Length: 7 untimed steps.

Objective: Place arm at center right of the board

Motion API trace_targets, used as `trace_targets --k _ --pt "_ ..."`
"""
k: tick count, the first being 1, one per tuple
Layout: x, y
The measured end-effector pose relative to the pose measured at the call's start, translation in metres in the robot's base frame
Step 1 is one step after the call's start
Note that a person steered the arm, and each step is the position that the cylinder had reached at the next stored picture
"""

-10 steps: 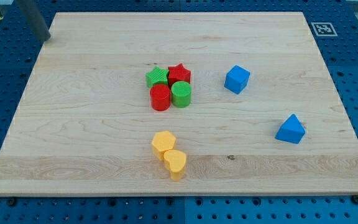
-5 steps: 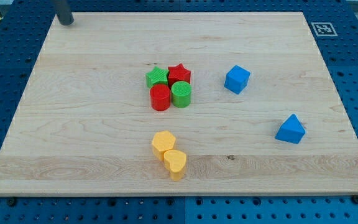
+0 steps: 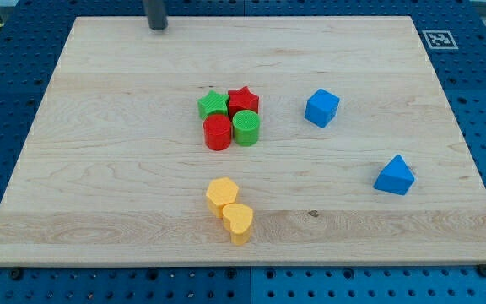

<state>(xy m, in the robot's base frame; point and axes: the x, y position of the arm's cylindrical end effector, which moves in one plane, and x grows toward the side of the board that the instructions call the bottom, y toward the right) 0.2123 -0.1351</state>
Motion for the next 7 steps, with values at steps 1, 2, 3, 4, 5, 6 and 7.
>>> trace_targets --k 1,2,3,4,5,6,7 --pt "0.000 0.041" --pt "0.002 0.084" --pt "0.018 0.127" --pt "0.024 0.148" --pt "0.034 0.176" --pt "0.039 0.191" --pt "0.039 0.197"
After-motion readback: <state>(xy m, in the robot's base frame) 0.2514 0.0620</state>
